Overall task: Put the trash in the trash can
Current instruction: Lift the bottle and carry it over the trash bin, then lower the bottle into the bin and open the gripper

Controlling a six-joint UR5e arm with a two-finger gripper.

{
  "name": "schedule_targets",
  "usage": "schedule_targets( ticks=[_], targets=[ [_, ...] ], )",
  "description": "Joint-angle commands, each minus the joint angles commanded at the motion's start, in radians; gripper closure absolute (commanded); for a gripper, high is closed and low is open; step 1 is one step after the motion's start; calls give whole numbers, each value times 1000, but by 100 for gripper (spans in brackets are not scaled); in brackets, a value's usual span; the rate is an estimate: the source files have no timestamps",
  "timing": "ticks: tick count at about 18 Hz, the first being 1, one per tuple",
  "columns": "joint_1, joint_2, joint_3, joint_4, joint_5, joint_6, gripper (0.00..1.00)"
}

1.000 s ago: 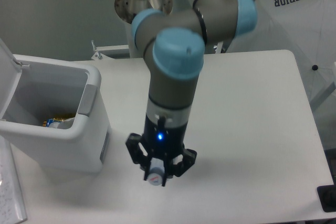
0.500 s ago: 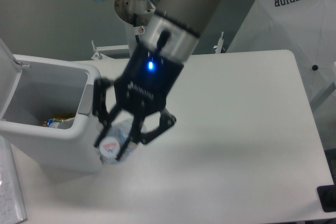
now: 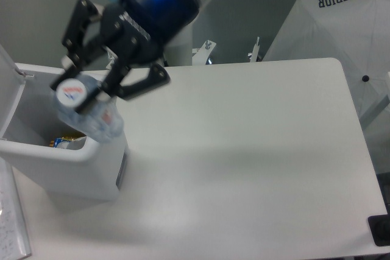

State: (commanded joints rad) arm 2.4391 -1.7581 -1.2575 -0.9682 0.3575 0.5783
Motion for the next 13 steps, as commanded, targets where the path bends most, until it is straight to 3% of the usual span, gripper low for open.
schedule_targets(
  ticks=[4, 10, 13],
  targets=[
    [-26, 60, -140, 101, -25, 18, 99],
    [-63, 100, -279, 105, -41, 164, 98],
    [-66, 101, -324, 105, -41, 233, 92]
  ],
)
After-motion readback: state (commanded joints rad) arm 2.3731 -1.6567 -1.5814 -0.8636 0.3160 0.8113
